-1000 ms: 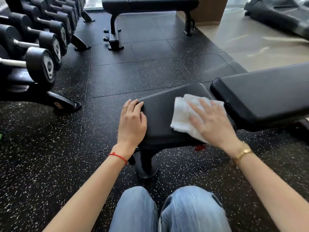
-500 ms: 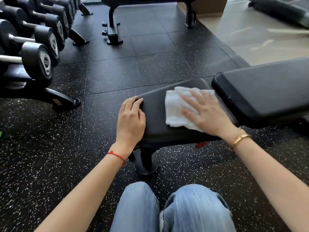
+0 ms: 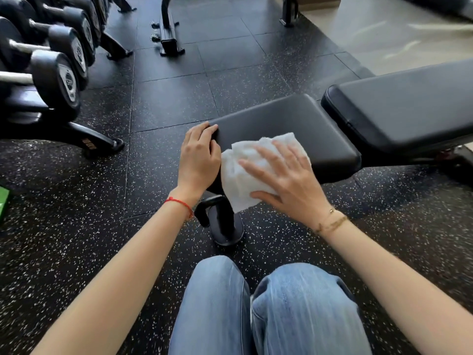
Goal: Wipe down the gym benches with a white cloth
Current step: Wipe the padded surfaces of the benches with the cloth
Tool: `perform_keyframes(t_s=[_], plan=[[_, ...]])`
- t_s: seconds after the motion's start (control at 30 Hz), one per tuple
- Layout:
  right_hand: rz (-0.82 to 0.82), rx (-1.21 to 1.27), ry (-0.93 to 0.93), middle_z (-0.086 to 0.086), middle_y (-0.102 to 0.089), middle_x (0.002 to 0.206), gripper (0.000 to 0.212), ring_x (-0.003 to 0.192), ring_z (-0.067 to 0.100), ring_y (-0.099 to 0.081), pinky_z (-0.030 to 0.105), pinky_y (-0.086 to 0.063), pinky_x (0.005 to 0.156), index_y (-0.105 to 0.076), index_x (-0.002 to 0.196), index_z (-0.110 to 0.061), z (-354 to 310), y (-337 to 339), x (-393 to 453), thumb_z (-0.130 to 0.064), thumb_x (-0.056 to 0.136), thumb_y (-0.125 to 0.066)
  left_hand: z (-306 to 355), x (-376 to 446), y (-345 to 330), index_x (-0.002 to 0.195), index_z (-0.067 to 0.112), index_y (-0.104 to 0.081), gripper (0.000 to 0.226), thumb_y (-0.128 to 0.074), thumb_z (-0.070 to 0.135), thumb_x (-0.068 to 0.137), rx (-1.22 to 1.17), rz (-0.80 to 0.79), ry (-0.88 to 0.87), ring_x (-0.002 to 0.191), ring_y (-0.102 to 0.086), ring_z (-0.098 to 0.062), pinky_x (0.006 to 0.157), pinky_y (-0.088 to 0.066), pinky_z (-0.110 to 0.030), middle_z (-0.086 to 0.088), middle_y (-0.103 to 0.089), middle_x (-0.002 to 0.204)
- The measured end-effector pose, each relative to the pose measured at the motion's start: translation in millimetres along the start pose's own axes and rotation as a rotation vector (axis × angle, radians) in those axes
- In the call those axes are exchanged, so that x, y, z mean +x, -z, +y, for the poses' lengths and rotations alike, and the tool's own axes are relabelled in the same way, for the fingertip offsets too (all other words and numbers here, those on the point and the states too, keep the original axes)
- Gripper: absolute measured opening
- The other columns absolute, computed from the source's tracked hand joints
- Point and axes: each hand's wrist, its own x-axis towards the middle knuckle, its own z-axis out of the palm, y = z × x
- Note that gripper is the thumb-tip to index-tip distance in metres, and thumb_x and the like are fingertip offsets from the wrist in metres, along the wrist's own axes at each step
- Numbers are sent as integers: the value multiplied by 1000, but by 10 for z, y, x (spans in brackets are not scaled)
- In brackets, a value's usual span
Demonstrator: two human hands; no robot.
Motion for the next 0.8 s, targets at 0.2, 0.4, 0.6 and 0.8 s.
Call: perform_keyframes(t_s=[0.2,0.4,0.6,0.8], plan=[[6,-47,-179,11,-40,152,67,142,38,-33,55,-19,118,-36,150,-33,387,37,-298,-70,94,-34,-21,20,-12,136,5,-54,41,-43,10,97,25,-1,-10,137,-37,-25,119,-22,-30,-10,-49,143],[50,47,-36,8,-37,156,67,147,33,-26,52,-18,121,-39,150,-21,-81,37,56,-62,97,-37,-36,12,-32,136,4,-53,41,-42,9,97,14,6,-19,137,-38,-25,119,-24,-31,-12,-50,143],[64,42,-159,5,-19,163,71,152,29,-9,48,-5,124,-29,153,-13,225,48,-122,-60,100,-30,-37,15,-31,136,4,-54,41,-42,10,97,11,6,-12,137,-38,-25,119,-25,-33,-11,-49,143],[73,-37,-12,3,-43,153,67,140,29,-42,51,-31,115,-42,148,-21,-133,-58,97,-64,98,-38,-24,10,-31,136,4,-54,41,-42,10,97,2,13,-16,138,-38,-25,118,-27,-36,-12,-50,143]])
